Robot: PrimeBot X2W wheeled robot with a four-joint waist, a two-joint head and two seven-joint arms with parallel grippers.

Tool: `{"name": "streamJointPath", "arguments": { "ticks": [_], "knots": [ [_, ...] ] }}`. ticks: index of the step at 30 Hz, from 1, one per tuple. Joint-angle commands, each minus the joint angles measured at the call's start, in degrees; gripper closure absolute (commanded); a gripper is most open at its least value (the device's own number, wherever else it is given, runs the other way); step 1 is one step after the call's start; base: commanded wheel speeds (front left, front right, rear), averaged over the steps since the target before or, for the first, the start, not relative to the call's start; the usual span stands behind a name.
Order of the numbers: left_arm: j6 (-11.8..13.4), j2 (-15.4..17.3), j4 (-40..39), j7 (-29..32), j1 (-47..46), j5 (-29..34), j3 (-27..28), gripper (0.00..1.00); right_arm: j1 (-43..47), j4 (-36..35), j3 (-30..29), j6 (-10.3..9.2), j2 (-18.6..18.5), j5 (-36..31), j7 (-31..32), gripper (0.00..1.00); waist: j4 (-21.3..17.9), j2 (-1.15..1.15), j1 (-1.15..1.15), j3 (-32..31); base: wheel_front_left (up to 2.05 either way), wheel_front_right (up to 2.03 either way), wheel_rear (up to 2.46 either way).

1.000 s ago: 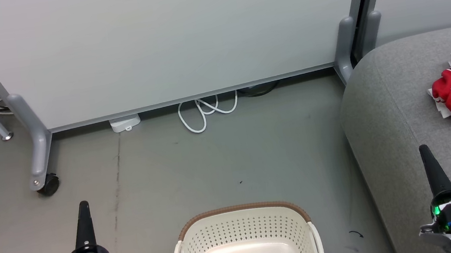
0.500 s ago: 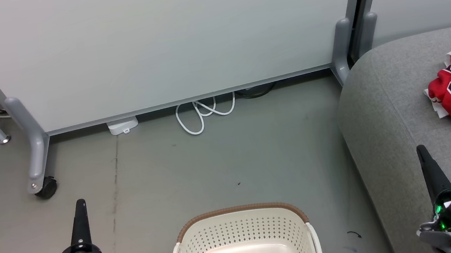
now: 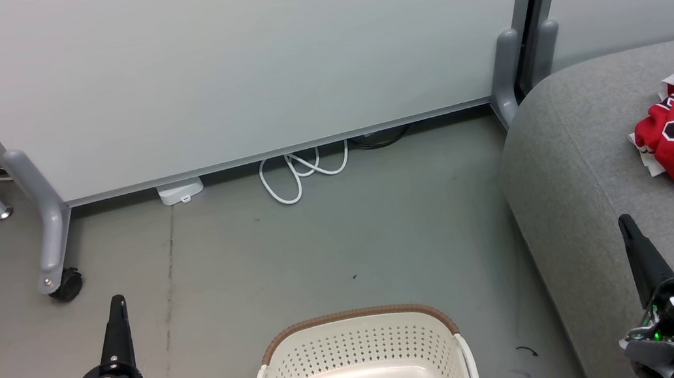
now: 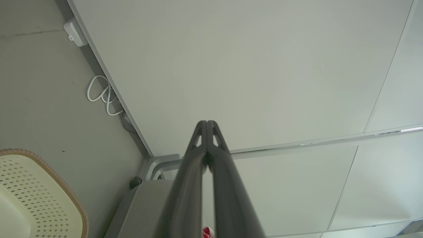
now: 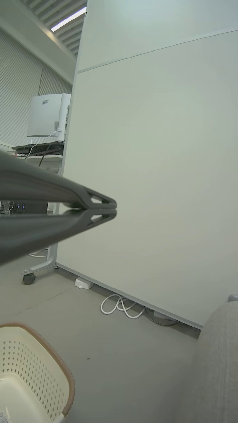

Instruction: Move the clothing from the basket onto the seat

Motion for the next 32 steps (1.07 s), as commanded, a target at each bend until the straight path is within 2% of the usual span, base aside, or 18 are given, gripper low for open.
{"name": "streamJointPath", "arguments": {
  "ticks": [1, 21, 32],
  "knots": [
    [-0.29, -0.01, -0.40, 0.32, -1.08, -1.24, 0.46, 1.00, -1.05, -0.04, 0.09, 0.04, -0.40, 1.38, 0.46, 1.00, -0.05, 0.00, 0.00, -0.03, 0.00, 0.00, 0.00],
    [-0.64, -0.05, -0.30, 2.38, -1.42, -9.19, 1.48, 1.00, -1.42, 0.63, 0.24, 0.04, -0.45, 9.60, 2.62, 1.00, -0.71, 0.00, 0.00, -0.37, 0.00, 0.00, 0.00],
    [-0.51, -0.06, -0.29, 2.39, -1.31, -9.05, 1.47, 1.00, -1.33, 0.61, 0.24, 0.04, -0.45, 9.44, 2.61, 1.00, -0.72, 0.00, 0.00, -0.37, 0.00, 0.00, 0.00]
  ]
}}
